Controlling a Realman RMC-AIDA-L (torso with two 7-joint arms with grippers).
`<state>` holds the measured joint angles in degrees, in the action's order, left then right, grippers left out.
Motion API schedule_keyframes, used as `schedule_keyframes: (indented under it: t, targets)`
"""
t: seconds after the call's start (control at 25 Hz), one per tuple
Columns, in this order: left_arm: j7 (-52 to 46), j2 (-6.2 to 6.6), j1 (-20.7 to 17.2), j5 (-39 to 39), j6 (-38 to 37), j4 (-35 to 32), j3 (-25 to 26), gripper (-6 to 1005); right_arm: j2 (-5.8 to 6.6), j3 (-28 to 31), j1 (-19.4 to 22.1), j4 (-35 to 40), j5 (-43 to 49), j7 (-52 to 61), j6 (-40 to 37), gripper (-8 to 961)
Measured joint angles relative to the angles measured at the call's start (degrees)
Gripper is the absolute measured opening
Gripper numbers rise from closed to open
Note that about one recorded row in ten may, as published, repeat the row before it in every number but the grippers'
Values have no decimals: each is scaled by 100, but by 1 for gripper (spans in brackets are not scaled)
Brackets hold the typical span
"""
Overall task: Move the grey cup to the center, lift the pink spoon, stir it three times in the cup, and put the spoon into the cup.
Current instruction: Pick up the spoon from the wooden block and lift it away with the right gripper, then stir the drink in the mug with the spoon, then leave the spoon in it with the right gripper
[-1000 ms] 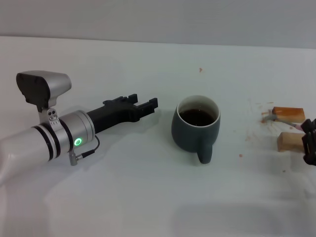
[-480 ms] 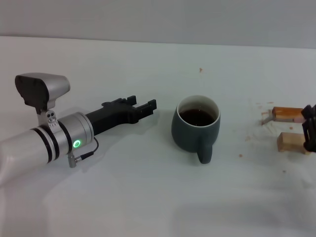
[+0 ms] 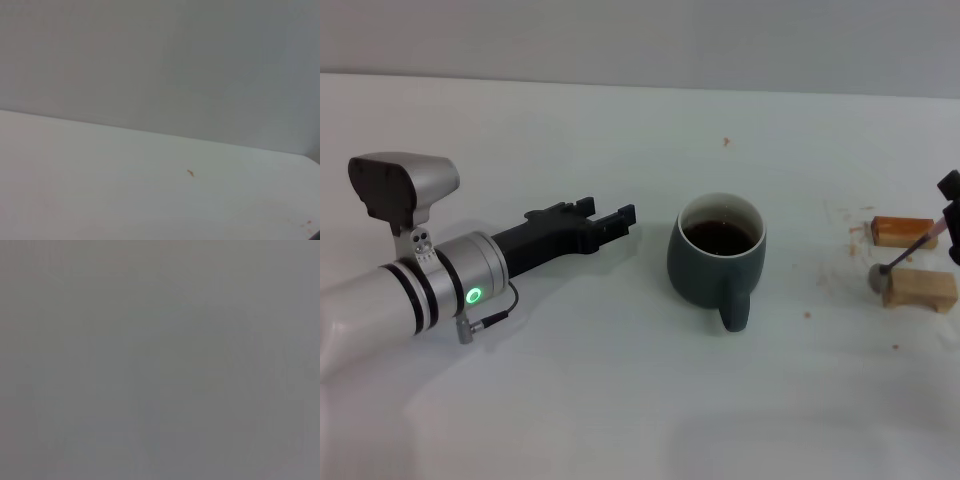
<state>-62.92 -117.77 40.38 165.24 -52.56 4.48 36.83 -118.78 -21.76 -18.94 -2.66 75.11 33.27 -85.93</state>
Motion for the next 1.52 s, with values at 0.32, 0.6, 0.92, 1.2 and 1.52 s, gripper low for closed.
schedule_keyframes:
  t: [0.32,0.6,0.92,1.2,1.52]
  targets:
    - [-6,0,-61,0,0,0,6,722,10,-123,-79,143,20,347,27,87]
    - [-9,16,-94,0,-18,0,8,722,23,-415,-171,427,23,837,-9,88]
    - [5,34,-183,0,-163,-23,61,722,30,-697,-253,1526,30,2205,-25,87]
    - [40,106,-359,-2,-477,-42,260,722,110,-816,-556,2591,222,3542,-52,87]
    - [61,185,-585,-4,-977,-53,446,722,366,-1011,-1151,3575,588,5252,-183,87]
